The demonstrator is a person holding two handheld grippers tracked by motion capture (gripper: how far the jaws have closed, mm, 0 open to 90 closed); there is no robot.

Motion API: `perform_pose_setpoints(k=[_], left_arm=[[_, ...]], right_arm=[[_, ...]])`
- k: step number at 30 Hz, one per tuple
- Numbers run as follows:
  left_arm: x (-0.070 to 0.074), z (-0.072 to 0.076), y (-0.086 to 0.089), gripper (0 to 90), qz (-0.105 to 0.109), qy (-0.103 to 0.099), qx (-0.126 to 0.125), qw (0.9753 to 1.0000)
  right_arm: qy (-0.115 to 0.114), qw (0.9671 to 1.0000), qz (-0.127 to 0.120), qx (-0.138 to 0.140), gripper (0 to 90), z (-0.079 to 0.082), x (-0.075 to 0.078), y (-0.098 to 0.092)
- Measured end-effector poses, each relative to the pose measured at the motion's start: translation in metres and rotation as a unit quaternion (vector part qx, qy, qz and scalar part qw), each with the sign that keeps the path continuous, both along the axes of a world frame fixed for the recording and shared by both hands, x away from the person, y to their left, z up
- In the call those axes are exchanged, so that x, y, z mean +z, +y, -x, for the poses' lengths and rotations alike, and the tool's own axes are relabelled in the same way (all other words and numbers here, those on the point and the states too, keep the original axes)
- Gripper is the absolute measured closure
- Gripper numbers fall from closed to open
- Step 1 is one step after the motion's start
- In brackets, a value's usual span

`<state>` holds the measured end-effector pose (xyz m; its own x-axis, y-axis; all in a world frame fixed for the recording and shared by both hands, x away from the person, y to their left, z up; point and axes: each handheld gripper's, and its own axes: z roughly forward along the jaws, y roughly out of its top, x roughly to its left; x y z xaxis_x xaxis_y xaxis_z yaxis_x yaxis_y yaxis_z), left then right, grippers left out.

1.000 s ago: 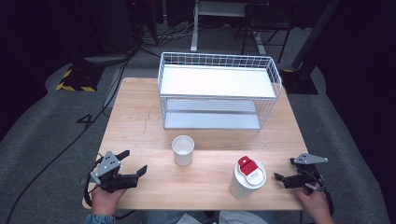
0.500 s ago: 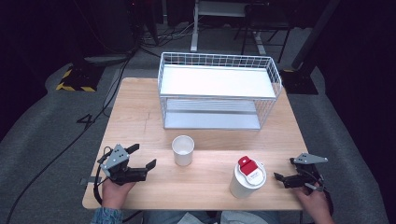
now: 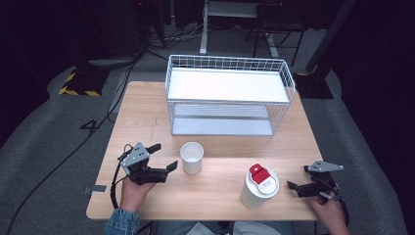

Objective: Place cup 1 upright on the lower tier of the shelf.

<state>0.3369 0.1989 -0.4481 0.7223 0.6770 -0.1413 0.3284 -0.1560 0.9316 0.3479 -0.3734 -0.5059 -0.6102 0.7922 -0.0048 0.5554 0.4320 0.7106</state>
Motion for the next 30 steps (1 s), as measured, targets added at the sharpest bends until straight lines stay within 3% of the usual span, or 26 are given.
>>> perform_pose_setpoints(k=[10, 13, 16, 22, 27, 30], left_arm=[[-0.003, -0.007, -0.018, 8.3, 0.007, -0.003, -0.003, 1.0000], [-0.006, -0.012, -0.022, 8.9, 0.022, 0.004, -0.007, 0.9997], [-0.008, -0.014, -0.025, 9.7, 0.023, 0.005, -0.007, 0.9997], [-0.012, -0.016, -0.037, 9.7, 0.009, -0.001, -0.020, 0.9998], [-0.018, -0.018, -0.047, 9.5, 0.011, 0.000, -0.024, 0.9997], [-0.023, -0.022, -0.053, 9.5, -0.002, 0.006, -0.021, 0.9998]], right_arm=[[0.000, 1.0000, 0.001, -0.003, 0.4, -0.001, 0.000, 0.001], [0.000, 1.0000, 0.001, -0.003, 0.5, -0.001, 0.000, 0.001], [0.000, 1.0000, 0.000, -0.003, 0.5, -0.001, 0.000, 0.001], [0.000, 1.0000, 0.000, -0.003, 0.5, -0.001, 0.000, 0.001], [0.000, 1.0000, 0.001, -0.003, 0.4, -0.001, 0.000, 0.001], [0.000, 1.0000, 0.001, -0.003, 0.4, -0.001, 0.000, 0.001]])
